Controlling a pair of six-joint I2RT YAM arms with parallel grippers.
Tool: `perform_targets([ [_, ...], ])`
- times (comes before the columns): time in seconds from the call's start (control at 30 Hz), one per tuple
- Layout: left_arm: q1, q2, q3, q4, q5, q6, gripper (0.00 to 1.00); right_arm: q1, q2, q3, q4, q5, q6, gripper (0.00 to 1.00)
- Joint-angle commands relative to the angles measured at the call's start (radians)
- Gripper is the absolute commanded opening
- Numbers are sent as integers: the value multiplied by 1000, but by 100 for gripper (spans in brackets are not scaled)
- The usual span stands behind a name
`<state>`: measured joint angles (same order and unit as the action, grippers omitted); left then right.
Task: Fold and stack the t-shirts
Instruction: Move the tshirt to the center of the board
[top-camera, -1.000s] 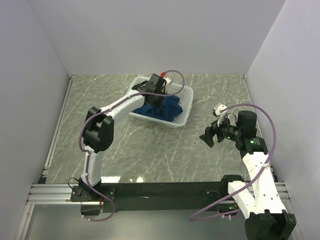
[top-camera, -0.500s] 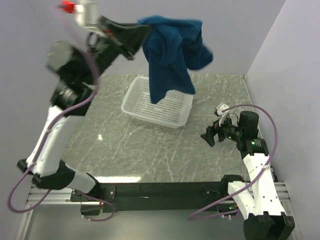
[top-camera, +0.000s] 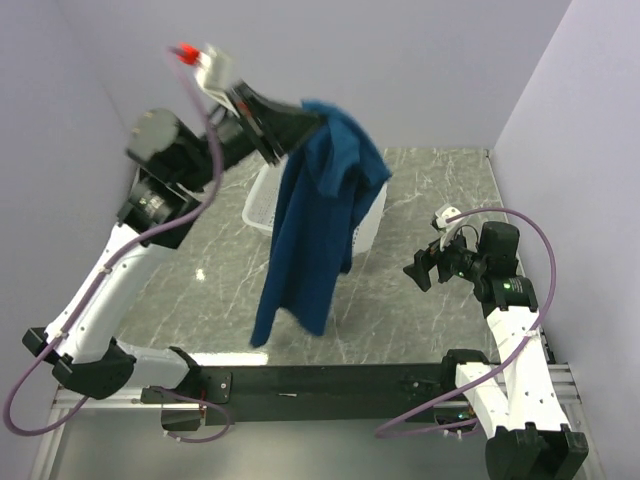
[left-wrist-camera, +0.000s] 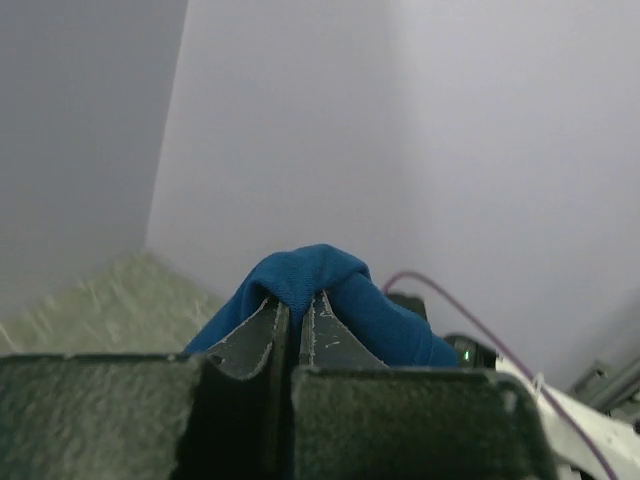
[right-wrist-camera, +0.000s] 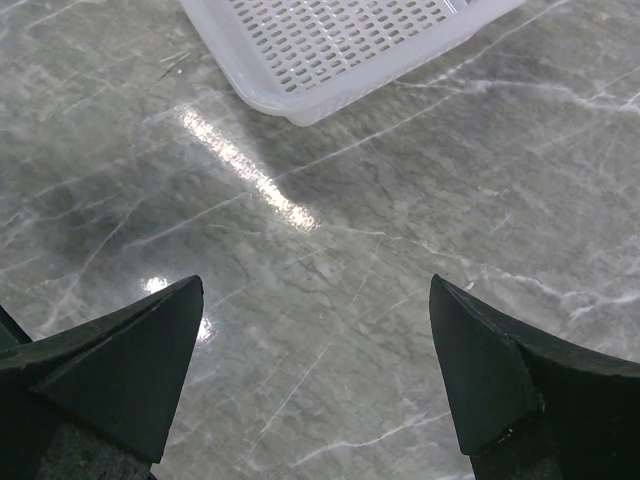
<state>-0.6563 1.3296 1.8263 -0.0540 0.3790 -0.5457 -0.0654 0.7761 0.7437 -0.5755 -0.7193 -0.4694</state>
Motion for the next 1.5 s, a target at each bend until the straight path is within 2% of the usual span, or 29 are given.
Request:
perform_targets([
  [0.0, -3, -124, -213, 48, 84, -46, 0, -11, -11, 2, 40, 4, 6, 100],
  [0.17, -3, -259, -458, 102, 142, -27, 0, -11, -1, 0, 39, 4, 5, 100],
  [0.27, -3, -296, -513, 82, 172, -4, 0, -11, 5, 3, 39, 4, 3, 100],
  [0.53, -3, -348, -599, 57, 143, 36, 0, -16, 8, 2, 37, 8, 3, 100],
  [0.7, -3, -342, -768, 6, 84, 70, 1, -24, 5, -1, 37, 8, 2, 100],
  [0.8, -3, -319, -873, -3, 40, 98, 36, -24, 11, -3, 36, 6, -2, 100],
  [0.83, -3, -310, -893, -13, 28, 104, 56, -25, 14, -3, 32, 6, -6, 100],
  [0.93, -3, -313, -950, -50, -35, 141, 75, -22, 28, -1, 28, 8, -26, 100],
  [1.0, -3, -368, -972, -101, -177, 171, 80, -24, 37, -6, 14, -28, -64, 100],
  [1.07, -3, -439, -973, -177, -312, 196, 86, -21, 41, -6, -46, -164, -206, 99],
  [1.1, -3, -464, -975, -197, -447, 211, 89, -13, 41, 0, -72, -210, -275, 99],
  [1.13, -3, -487, -981, -213, -521, 217, 96, 16, 41, 8, -145, -245, -449, 99],
  [1.17, -2, -532, -999, -227, -584, 217, 99, 45, 45, 16, -174, -271, -534, 100],
  [1.2, -2, -555, -1015, -234, -680, 214, 99, 86, 58, 28, -185, -250, -598, 100],
  [1.23, -2, -575, -1032, -233, -707, 211, 99, 208, 71, 35, -132, -194, -619, 100],
  [1.27, -2, -613, -1073, -227, -729, 207, 99, 276, 119, 43, -92, -42, -609, 100],
  [1.3, -2, -631, -1094, -215, -756, 199, 99, 338, 156, 71, -60, 46, -609, 100],
  [1.33, 0, -650, -1114, -211, -764, 190, 99, 449, 201, 88, -16, 117, -627, 100],
  [1.37, -2, -683, -1149, -210, -775, 179, 99, 485, 251, 109, 8, 242, -627, 100],
  [1.4, -2, -699, -1163, -211, -781, 168, 99, 513, 361, 171, 29, 285, -627, 100],
  [1.47, -2, -736, -1162, -237, -801, 165, 99, 533, 474, 259, 39, 328, -626, 96],
])
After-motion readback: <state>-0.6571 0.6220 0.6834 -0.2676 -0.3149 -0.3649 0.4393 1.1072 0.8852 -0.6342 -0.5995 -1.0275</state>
